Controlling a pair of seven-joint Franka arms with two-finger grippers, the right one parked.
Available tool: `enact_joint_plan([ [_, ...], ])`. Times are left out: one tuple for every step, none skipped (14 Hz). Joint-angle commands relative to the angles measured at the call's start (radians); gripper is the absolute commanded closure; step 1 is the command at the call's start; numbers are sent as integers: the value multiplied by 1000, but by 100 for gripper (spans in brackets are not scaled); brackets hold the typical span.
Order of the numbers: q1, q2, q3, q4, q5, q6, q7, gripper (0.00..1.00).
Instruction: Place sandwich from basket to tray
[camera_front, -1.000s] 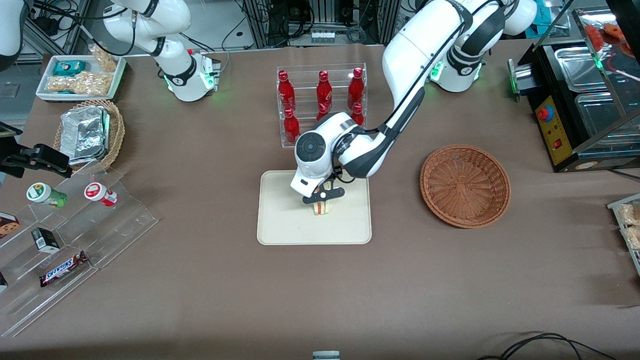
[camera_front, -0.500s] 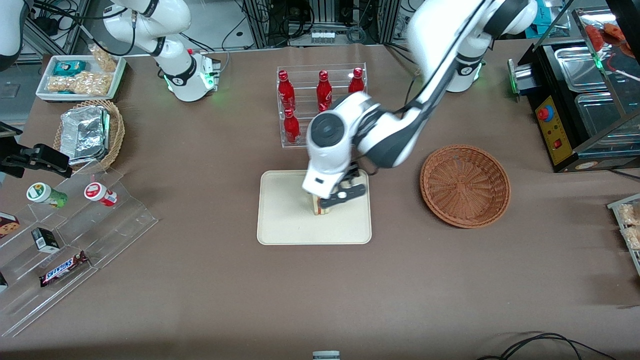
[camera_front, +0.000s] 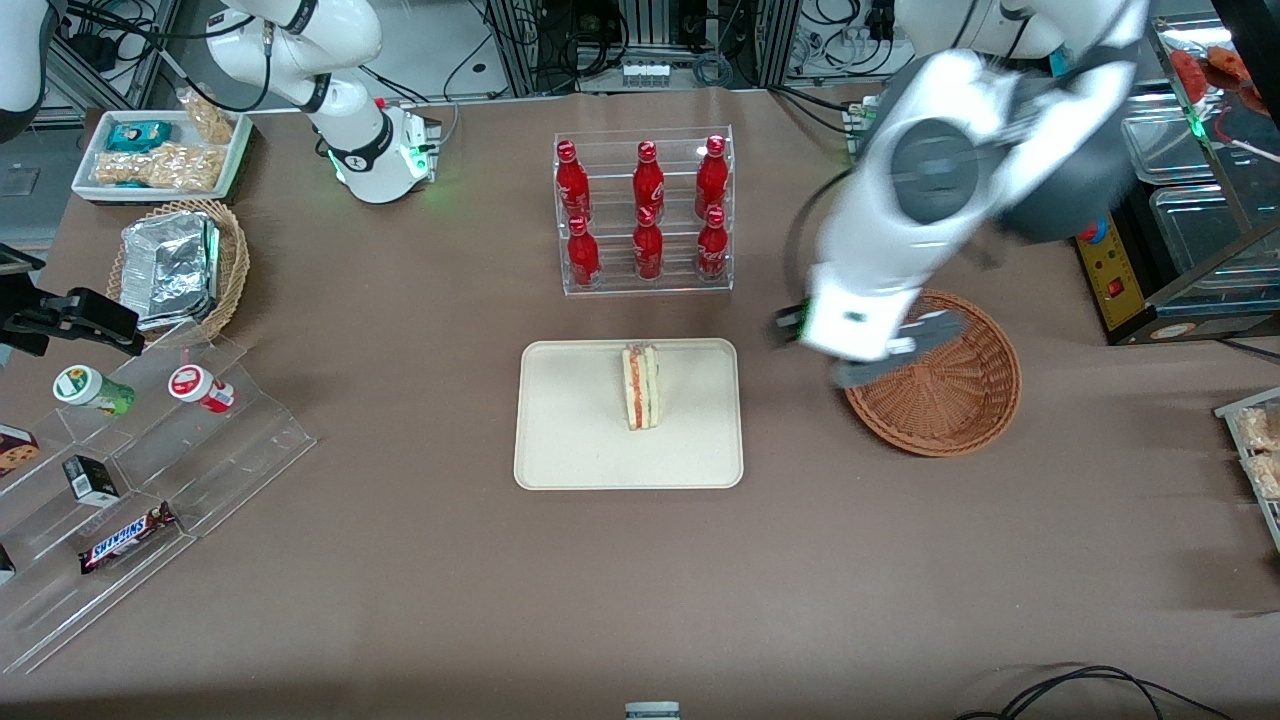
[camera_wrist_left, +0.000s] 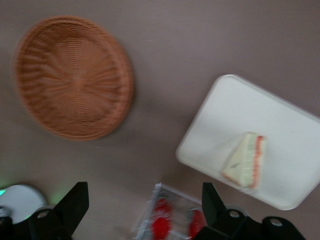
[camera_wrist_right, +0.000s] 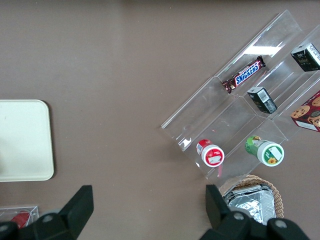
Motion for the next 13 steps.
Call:
enact_joint_plan([
  [149,-69,-8,-54,-3,-97,143,0],
  [207,-79,-8,-54,12,-122,166,0],
  [243,-88,-8,-56,26,-142,177,0],
  [293,-94,-8,-54,39,-153,200,0],
  [330,-100,-8,-54,43,-156,244,0],
  [364,-109,-8,-54,44,-158,290,0],
  [394,-111,-8,-53,46,-164,338,0],
  [419,-112,-8,-44,46,-176,411,0],
  [424,-120,-8,-38,47,-176,489,0],
  [424,-122,-8,-27,47,-178,554,0],
  [427,-125,-8,-18,53,-182,571,0],
  [428,-132,-10,-19,55,-175,575,0],
  [430,-160,-10,-28,53,-161,578,0],
])
